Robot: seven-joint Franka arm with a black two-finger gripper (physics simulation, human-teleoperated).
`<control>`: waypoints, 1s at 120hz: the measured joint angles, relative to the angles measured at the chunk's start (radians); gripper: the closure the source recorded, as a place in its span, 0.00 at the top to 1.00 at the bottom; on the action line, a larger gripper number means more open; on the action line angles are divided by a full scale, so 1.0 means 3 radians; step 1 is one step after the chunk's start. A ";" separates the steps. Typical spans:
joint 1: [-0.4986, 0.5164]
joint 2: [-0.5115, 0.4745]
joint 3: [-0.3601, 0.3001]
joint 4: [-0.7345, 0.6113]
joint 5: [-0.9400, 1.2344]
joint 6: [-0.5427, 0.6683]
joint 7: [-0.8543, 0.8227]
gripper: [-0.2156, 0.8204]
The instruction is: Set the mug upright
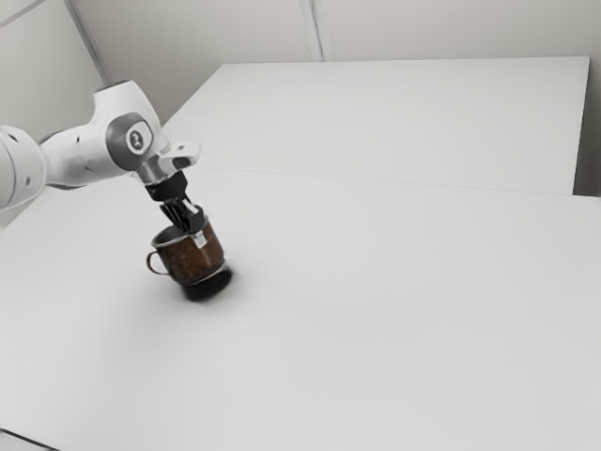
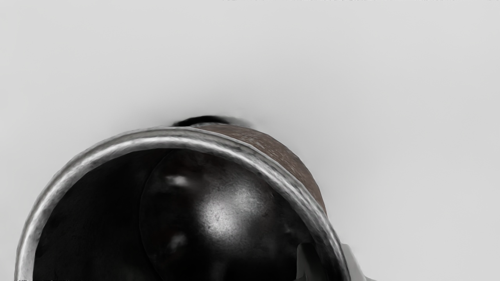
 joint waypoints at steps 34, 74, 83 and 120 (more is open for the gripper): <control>-0.0021 -0.0117 -0.0063 -0.0443 0.0356 0.0876 -0.0481 0.04; -0.0023 -0.0107 -0.0136 -0.0725 0.0337 0.1157 -0.0847 0.29; -0.0021 -0.0107 -0.0137 -0.0733 0.0318 0.1175 -0.0899 0.44; -0.0028 -0.0205 -0.0193 -0.0282 0.0283 0.0836 -0.1042 0.71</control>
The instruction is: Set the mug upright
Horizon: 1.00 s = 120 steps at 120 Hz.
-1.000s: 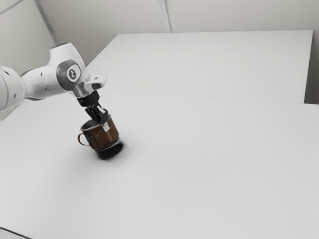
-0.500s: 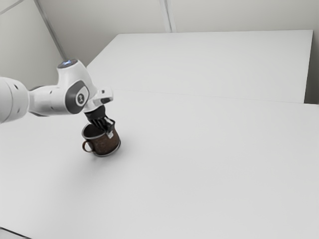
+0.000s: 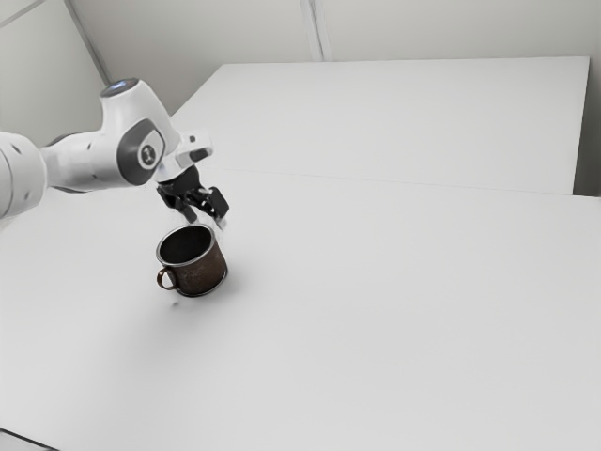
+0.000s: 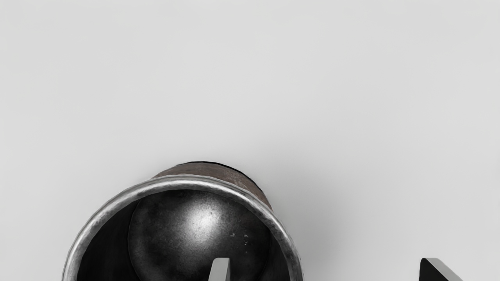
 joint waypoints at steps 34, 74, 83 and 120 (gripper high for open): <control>0.0006 0.0081 -0.0076 0.0989 -0.0021 -0.0832 -0.0078 0.77; 0.0002 0.0071 -0.0121 0.1668 0.0025 -0.1529 -0.0142 0.79; 0.0003 0.0056 -0.0122 0.1735 0.0037 -0.1654 -0.0149 0.79; 0.0004 0.0016 -0.0119 0.1796 0.0067 -0.1873 -0.0164 0.79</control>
